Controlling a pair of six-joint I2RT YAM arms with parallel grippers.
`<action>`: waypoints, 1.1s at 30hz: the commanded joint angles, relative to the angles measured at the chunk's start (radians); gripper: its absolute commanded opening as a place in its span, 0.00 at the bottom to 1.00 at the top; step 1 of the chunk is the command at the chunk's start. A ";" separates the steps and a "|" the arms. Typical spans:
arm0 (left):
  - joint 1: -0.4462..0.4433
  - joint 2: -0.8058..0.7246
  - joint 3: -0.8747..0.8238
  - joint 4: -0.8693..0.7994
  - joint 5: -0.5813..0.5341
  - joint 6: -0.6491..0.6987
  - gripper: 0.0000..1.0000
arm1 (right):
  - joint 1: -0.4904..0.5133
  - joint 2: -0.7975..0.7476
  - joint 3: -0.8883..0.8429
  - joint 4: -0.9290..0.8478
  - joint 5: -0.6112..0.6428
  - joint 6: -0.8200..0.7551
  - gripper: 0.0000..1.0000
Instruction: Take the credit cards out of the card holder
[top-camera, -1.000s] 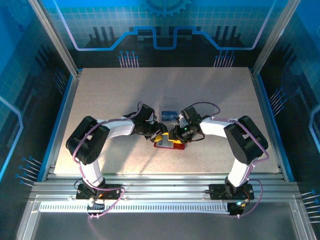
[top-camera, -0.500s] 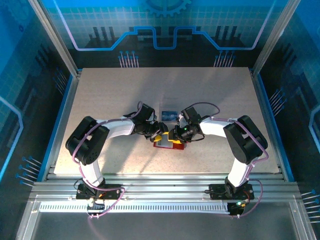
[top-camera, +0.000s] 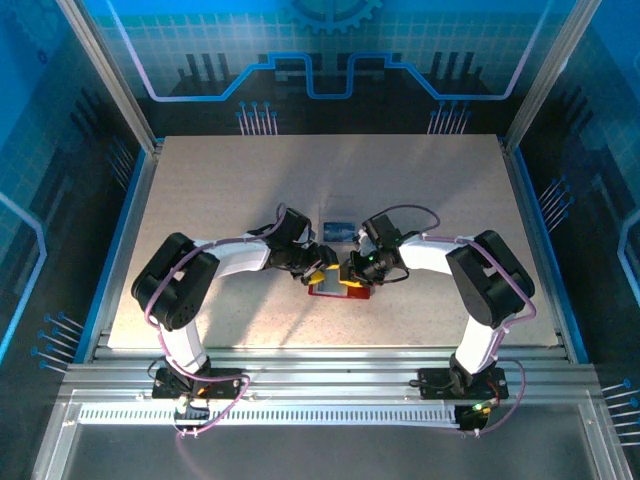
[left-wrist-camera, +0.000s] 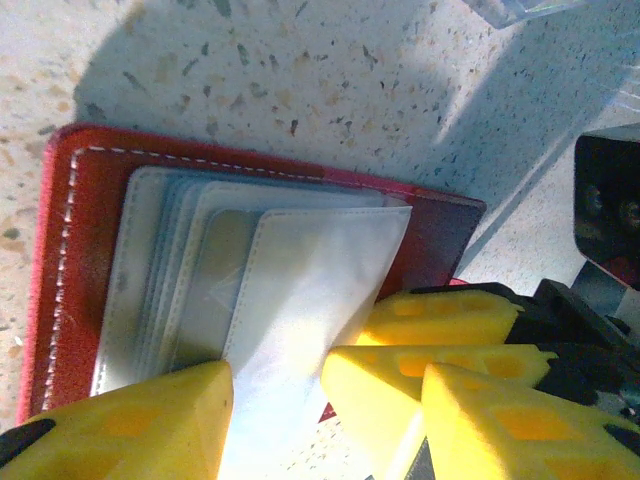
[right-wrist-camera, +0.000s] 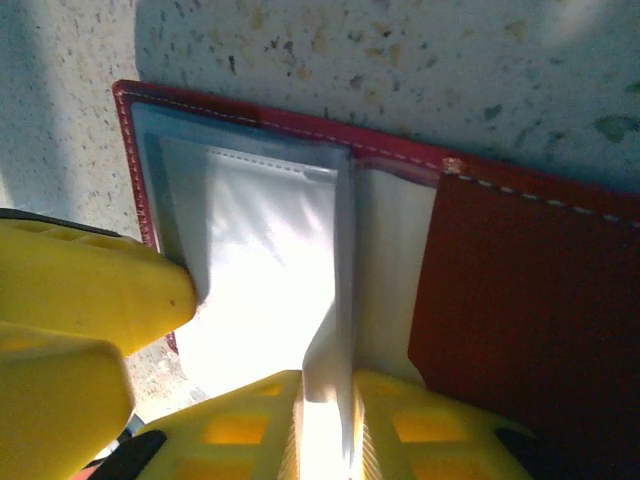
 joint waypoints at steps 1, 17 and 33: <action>-0.009 -0.021 0.015 -0.056 -0.022 0.008 0.55 | 0.009 0.029 -0.008 -0.003 0.008 0.004 0.20; -0.009 -0.029 0.012 -0.041 -0.006 -0.007 0.54 | 0.000 0.044 -0.061 0.093 -0.045 0.044 0.19; -0.014 -0.043 0.049 0.010 0.062 -0.038 0.48 | -0.073 -0.215 -0.054 -0.072 0.012 -0.005 0.32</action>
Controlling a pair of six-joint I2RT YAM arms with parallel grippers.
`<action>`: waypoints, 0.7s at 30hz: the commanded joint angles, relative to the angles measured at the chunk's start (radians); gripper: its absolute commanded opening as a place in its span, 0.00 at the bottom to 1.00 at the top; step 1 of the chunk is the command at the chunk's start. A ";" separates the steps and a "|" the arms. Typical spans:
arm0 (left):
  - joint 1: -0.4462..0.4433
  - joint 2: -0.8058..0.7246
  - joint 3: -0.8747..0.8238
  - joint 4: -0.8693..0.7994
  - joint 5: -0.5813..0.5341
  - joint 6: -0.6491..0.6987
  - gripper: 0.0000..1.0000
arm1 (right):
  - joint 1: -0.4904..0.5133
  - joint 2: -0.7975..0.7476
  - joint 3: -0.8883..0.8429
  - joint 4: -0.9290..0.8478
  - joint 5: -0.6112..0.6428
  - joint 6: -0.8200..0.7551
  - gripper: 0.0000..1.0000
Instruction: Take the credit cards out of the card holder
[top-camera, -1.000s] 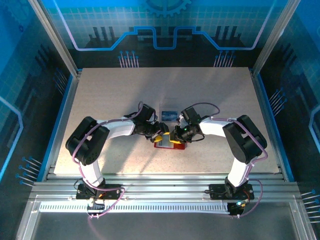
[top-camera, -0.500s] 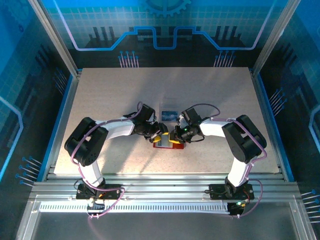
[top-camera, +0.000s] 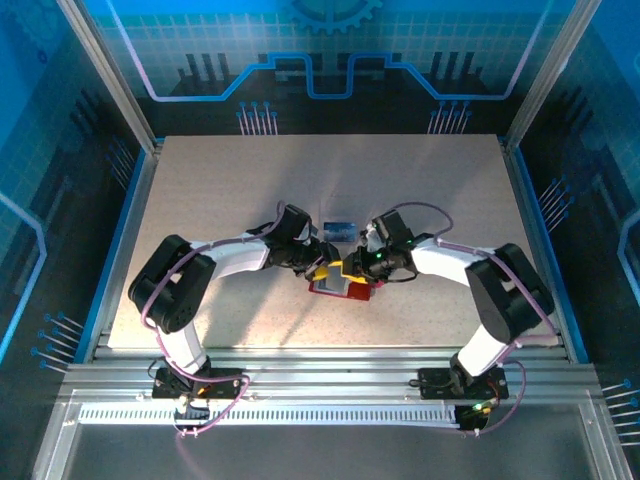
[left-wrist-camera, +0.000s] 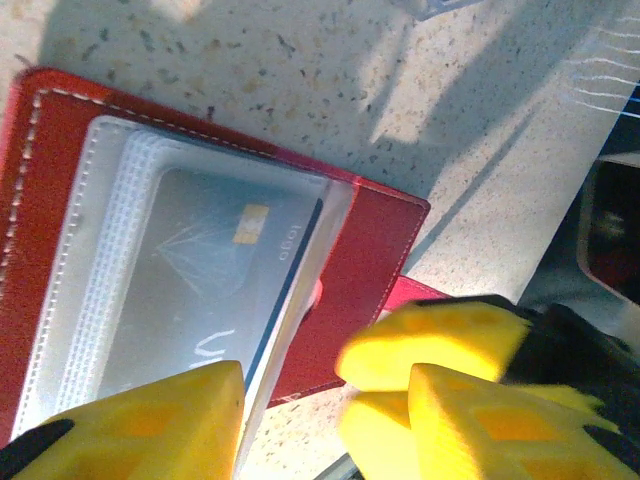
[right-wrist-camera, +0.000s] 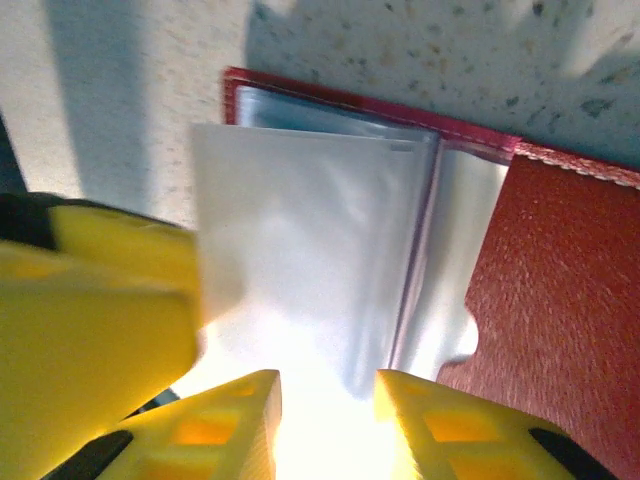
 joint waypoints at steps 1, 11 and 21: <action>-0.011 -0.017 0.046 -0.021 0.034 0.001 0.49 | -0.051 -0.075 0.006 -0.104 0.031 -0.047 0.33; -0.066 0.072 0.133 -0.013 0.063 -0.010 0.51 | -0.168 -0.125 -0.007 -0.180 0.016 -0.120 0.33; -0.126 0.180 0.231 -0.016 0.082 -0.028 0.53 | -0.211 -0.145 -0.025 -0.263 0.075 -0.175 0.35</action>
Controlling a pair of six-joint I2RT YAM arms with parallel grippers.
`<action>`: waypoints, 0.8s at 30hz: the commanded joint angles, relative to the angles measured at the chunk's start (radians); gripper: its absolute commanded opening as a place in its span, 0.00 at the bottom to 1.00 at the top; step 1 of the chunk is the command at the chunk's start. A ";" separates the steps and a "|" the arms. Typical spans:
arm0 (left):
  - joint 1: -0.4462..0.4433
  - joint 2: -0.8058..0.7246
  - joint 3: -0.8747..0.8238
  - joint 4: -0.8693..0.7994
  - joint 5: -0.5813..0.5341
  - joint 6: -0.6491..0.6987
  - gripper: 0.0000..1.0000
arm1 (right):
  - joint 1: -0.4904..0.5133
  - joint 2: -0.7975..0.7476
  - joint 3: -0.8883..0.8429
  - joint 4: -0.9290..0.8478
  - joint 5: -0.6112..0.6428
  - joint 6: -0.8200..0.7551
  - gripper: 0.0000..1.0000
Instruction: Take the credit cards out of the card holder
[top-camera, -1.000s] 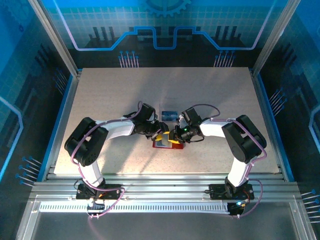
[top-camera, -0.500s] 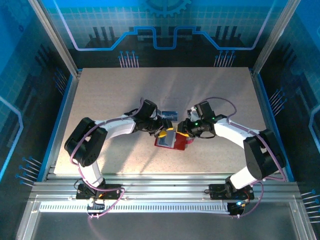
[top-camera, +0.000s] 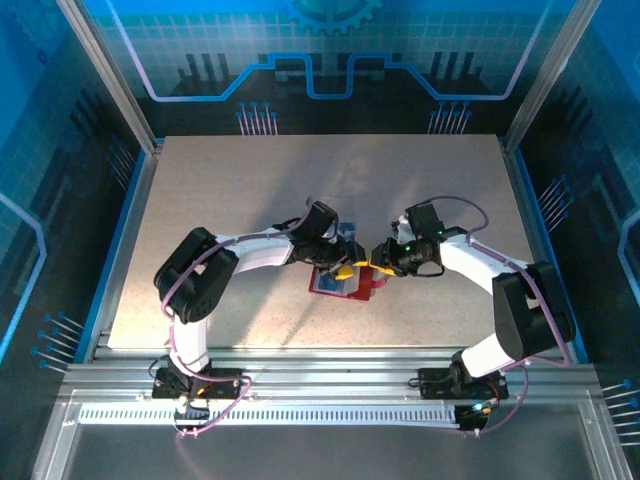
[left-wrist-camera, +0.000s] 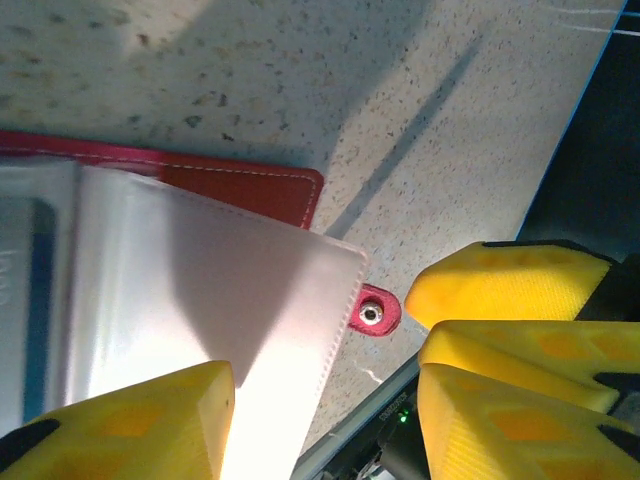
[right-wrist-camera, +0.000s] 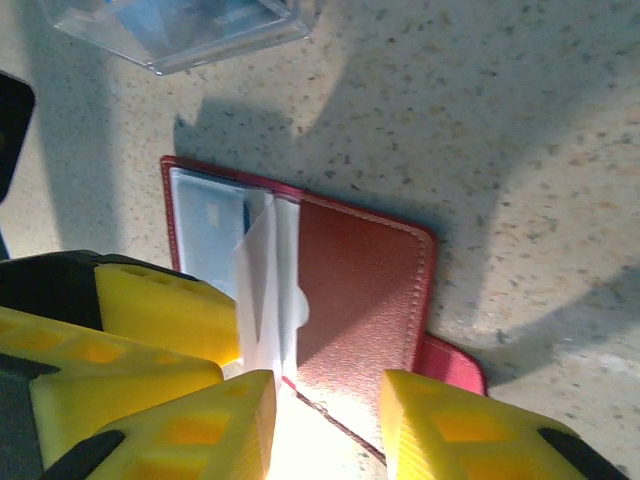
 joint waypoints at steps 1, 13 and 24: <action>-0.020 0.044 0.054 -0.019 0.043 -0.021 0.53 | -0.019 -0.033 -0.018 -0.066 0.029 -0.039 0.35; -0.025 0.080 0.103 -0.029 0.022 -0.029 0.54 | -0.022 -0.001 -0.059 -0.074 0.013 -0.070 0.34; 0.031 -0.033 0.045 -0.038 -0.055 -0.004 0.54 | -0.009 0.107 -0.045 0.015 -0.044 -0.049 0.30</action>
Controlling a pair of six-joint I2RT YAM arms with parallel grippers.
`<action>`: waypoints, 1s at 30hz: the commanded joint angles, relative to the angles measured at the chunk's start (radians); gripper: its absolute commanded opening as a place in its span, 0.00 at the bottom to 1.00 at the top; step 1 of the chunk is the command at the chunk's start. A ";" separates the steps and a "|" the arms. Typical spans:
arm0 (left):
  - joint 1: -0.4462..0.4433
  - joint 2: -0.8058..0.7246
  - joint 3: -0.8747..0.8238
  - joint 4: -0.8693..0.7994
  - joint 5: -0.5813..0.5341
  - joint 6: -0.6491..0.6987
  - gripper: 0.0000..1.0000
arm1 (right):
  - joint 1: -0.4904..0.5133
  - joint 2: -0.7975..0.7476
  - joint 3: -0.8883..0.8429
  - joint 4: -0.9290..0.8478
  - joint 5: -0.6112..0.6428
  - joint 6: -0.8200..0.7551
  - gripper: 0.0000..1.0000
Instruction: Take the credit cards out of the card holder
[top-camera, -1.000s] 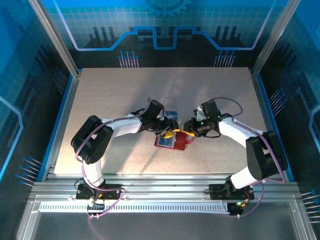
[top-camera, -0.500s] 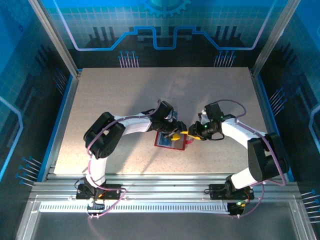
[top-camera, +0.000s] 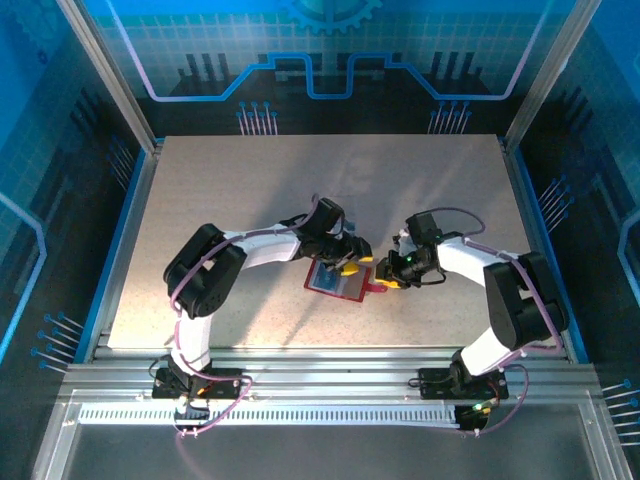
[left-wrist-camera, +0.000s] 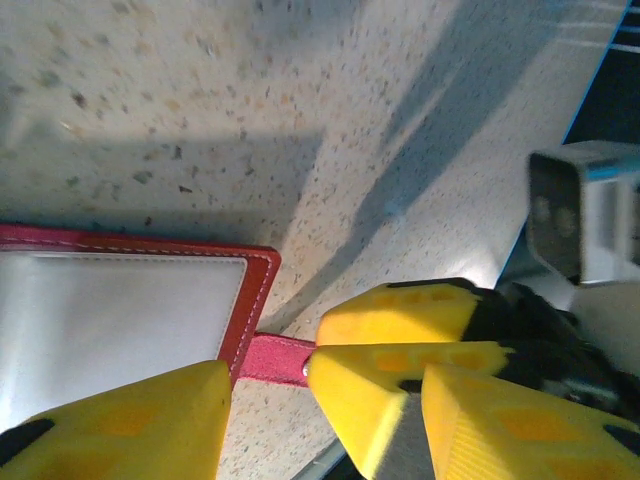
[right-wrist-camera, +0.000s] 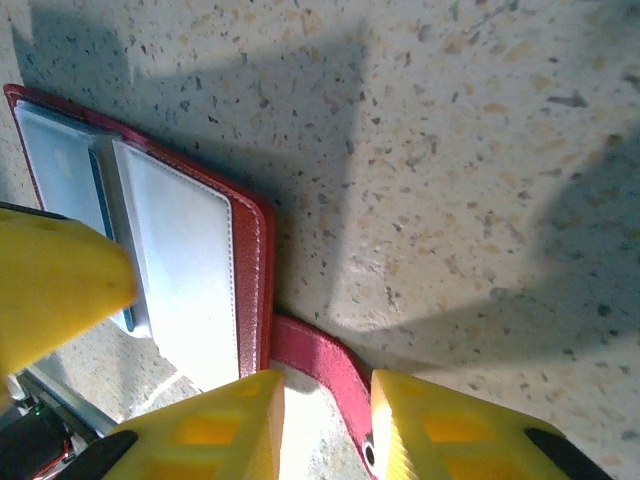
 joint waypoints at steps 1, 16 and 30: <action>0.034 -0.086 -0.031 -0.024 -0.037 0.012 0.54 | 0.008 0.044 0.010 0.044 -0.039 0.011 0.30; 0.132 -0.209 -0.173 -0.009 -0.054 0.030 0.55 | 0.027 0.222 0.154 0.112 -0.097 0.024 0.27; 0.167 -0.246 -0.240 0.021 -0.052 0.028 0.55 | 0.061 0.232 0.244 0.068 -0.079 0.023 0.20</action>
